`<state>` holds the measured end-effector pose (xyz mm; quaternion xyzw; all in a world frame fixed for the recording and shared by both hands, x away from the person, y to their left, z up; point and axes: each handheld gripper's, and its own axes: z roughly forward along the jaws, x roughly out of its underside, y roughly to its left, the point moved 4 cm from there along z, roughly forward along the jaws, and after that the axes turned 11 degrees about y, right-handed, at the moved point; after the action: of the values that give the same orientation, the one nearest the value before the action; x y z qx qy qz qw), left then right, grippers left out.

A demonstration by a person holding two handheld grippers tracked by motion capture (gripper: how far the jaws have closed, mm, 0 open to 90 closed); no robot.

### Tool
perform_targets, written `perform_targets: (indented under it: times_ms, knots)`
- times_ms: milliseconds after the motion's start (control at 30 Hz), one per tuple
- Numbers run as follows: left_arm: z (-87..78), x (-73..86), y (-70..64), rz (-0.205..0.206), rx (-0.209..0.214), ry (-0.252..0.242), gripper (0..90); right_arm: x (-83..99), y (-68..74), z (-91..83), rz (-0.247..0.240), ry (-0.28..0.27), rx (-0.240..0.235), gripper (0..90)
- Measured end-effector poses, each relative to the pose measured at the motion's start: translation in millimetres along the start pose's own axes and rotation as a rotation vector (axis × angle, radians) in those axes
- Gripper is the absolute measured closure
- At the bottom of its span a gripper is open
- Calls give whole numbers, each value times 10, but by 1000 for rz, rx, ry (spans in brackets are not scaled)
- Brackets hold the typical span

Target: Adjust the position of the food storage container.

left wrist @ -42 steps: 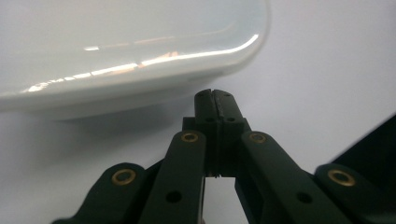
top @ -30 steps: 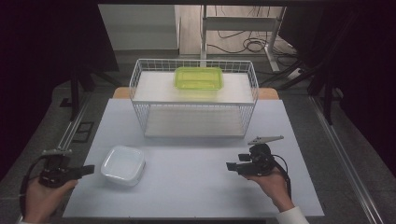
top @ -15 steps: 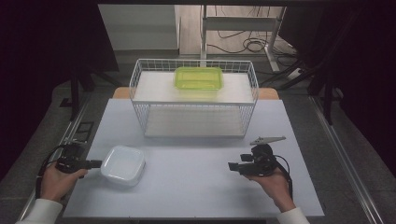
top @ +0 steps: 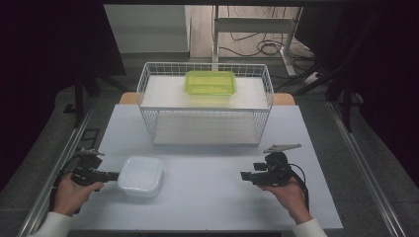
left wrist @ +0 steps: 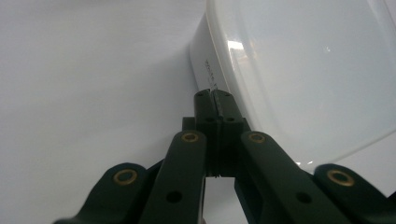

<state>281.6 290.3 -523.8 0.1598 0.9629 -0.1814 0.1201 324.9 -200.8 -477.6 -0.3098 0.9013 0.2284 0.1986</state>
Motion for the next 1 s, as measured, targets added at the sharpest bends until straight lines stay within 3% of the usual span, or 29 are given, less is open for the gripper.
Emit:
perform_targets:
  times_ms: [533, 1000]
  knots:
    - [342, -357, -567, 100, 55, 39, 900, 7, -11, -3, 2, 0, 0, 293]
    - [676, -647, -1206, 200, 101, 73, 900, 14, -14, 10, 4, 12, -3, 291]
